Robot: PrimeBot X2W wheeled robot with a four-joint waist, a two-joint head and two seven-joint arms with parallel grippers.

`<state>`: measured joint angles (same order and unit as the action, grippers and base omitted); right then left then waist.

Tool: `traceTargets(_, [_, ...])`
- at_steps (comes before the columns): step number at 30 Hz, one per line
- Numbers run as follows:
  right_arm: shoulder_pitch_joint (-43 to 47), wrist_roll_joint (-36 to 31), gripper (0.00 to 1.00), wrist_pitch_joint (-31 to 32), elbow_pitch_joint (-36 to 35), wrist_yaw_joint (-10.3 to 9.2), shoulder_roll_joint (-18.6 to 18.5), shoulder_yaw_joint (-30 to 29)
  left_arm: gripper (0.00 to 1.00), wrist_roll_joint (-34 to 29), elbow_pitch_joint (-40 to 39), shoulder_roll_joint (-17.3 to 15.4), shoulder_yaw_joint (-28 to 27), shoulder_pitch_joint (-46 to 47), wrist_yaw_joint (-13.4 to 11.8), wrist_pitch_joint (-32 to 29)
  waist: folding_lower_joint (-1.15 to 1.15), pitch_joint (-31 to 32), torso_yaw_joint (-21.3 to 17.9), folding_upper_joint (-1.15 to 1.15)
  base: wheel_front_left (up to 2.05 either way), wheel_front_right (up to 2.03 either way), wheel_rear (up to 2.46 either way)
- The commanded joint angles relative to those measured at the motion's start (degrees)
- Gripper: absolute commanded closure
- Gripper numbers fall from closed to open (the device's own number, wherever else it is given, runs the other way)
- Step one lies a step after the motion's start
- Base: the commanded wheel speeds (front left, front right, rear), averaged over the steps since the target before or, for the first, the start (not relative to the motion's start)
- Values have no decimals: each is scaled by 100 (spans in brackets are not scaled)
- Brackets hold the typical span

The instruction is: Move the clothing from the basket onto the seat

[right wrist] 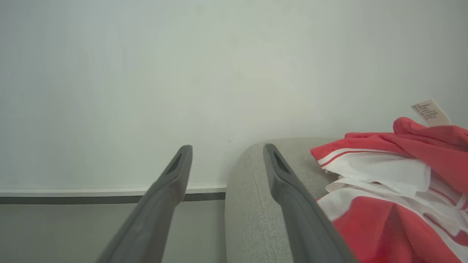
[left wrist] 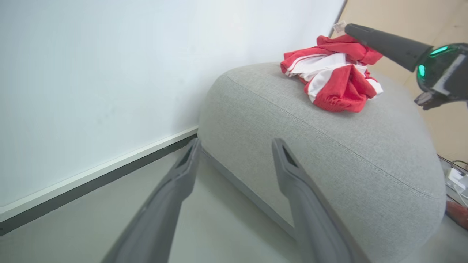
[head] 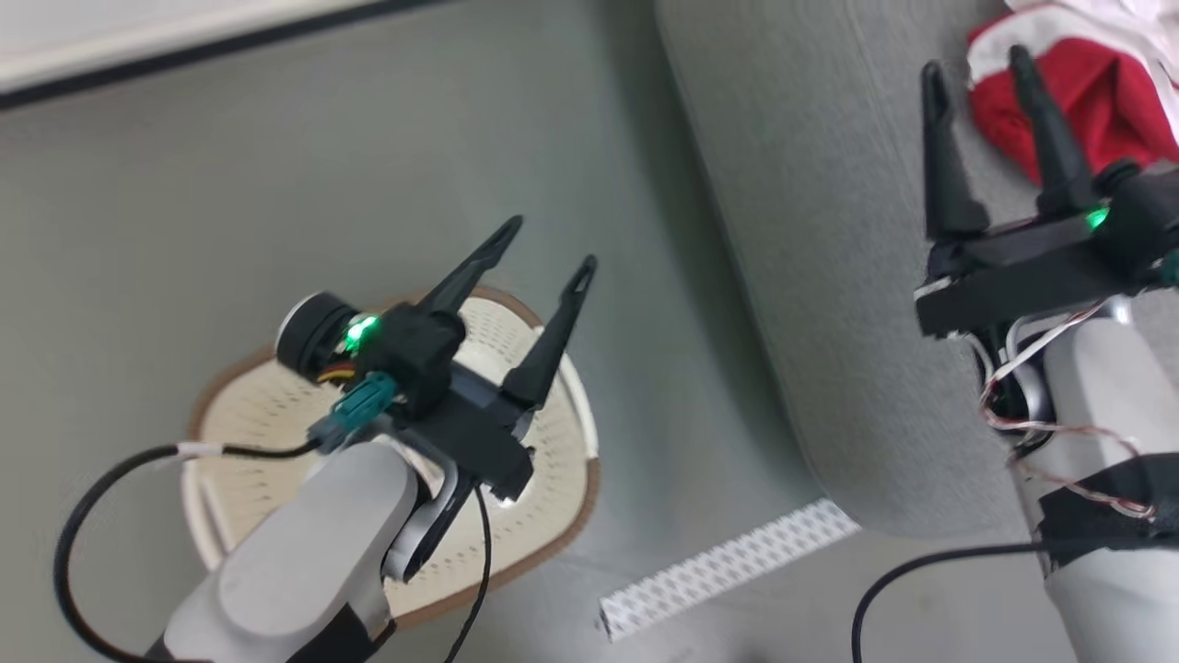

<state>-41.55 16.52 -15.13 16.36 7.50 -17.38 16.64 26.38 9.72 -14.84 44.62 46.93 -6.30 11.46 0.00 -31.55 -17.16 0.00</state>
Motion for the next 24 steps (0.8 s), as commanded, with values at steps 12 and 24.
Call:
traceTargets(12, [1019,-39,0,-7,-410,-1,105,693,0,482,38,-228,-764,-1420,-493,357,0,1820,1336,0,0,0,0])
traceTargets(24, [2209,-341,0,-8,-453,-1,285,526,0,395,-509,-486,-1853,-3175,-845,374,0,2832,1638,0,0,0,0])
